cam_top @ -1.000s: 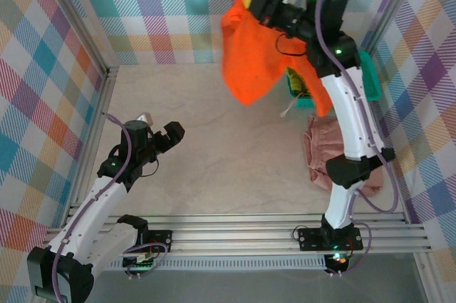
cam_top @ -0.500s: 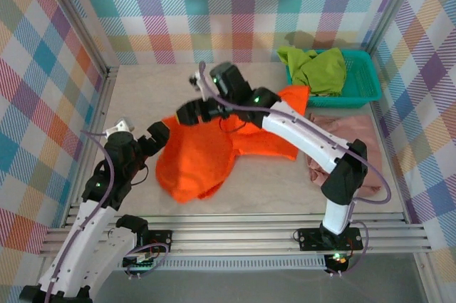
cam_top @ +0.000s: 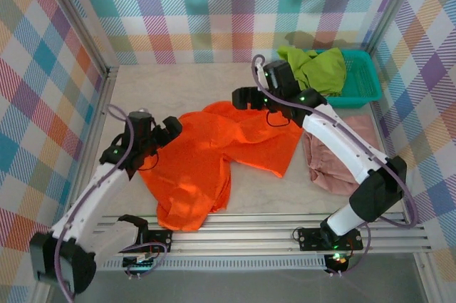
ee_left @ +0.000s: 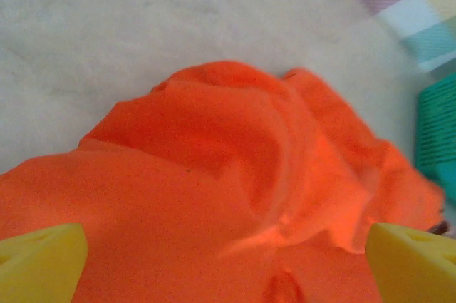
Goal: Fold and stack the shorts
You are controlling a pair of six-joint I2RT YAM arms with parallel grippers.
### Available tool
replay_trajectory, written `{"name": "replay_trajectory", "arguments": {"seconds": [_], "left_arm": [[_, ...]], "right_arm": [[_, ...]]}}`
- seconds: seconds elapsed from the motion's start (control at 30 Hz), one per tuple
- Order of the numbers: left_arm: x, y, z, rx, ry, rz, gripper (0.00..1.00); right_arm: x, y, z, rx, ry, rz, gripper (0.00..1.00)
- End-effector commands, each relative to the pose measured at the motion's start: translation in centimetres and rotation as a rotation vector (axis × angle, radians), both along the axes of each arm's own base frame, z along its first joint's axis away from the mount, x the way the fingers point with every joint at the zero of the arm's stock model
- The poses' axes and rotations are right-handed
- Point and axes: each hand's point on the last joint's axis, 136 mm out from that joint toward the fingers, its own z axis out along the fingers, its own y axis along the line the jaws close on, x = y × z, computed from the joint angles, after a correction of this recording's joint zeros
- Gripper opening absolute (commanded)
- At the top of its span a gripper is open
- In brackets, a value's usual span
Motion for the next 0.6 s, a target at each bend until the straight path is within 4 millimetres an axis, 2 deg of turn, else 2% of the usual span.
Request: {"name": "replay_trajectory", "arguments": {"seconds": [0.0, 0.2, 0.37, 0.47, 0.57], "left_arm": [[2.2, -0.8, -0.3, 0.010, 0.038, -0.042, 1.00], [7.2, -2.8, -3.4, 0.045, 0.156, -0.114, 1.00], [9.5, -3.7, -7.4, 0.076, 0.284, -0.144, 0.99], [10.2, -4.2, -9.8, 0.070, 0.353, -0.154, 0.86], [11.0, -5.0, -11.1, 0.050, 0.385, -0.172, 0.62]], "right_arm": [[-0.8, -0.3, -4.6, -0.046, 0.104, -0.015, 0.88], [-1.7, -0.4, -5.7, -0.027, 0.139, -0.017, 0.89], [-2.2, -1.3, -5.7, -0.045, 0.126, -0.029, 0.89], [-2.3, -1.6, -5.8, -0.053, 0.125, -0.035, 0.89], [-2.3, -1.6, -5.9, -0.053, 0.130, -0.036, 0.89]]}}
